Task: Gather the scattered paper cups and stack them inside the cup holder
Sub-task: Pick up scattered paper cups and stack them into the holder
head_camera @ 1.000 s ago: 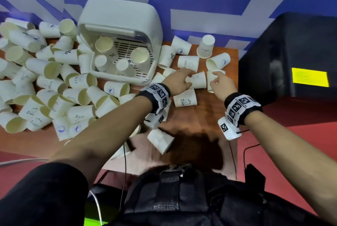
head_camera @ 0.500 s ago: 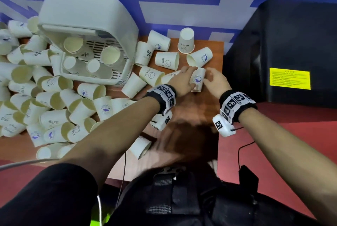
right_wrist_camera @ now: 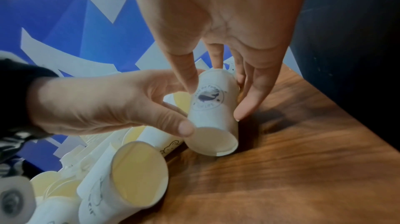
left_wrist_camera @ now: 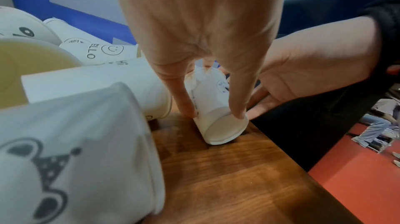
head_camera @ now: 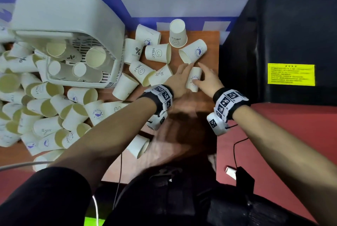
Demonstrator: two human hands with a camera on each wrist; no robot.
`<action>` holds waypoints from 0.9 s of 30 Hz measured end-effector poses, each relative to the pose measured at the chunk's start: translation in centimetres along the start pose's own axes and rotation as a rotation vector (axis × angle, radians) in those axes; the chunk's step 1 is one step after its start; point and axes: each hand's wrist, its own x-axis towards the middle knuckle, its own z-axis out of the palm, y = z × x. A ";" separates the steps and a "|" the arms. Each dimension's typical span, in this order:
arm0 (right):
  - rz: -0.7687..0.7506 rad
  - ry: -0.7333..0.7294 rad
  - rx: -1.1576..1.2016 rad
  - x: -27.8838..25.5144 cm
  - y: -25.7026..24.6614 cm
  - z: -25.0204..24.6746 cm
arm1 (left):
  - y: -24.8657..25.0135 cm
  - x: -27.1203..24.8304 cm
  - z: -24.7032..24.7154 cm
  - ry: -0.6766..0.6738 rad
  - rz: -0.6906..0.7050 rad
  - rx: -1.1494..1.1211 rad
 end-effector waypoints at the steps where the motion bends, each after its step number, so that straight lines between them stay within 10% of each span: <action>1: -0.005 -0.002 0.012 -0.2 0.0 0.0 | 0.1 -0.2 0.0 0.007 0.016 0.001; 27: -0.404 0.067 0.124 -7.0 -14.9 6.7 | -10.4 -14.2 -7.1 0.559 0.068 -0.202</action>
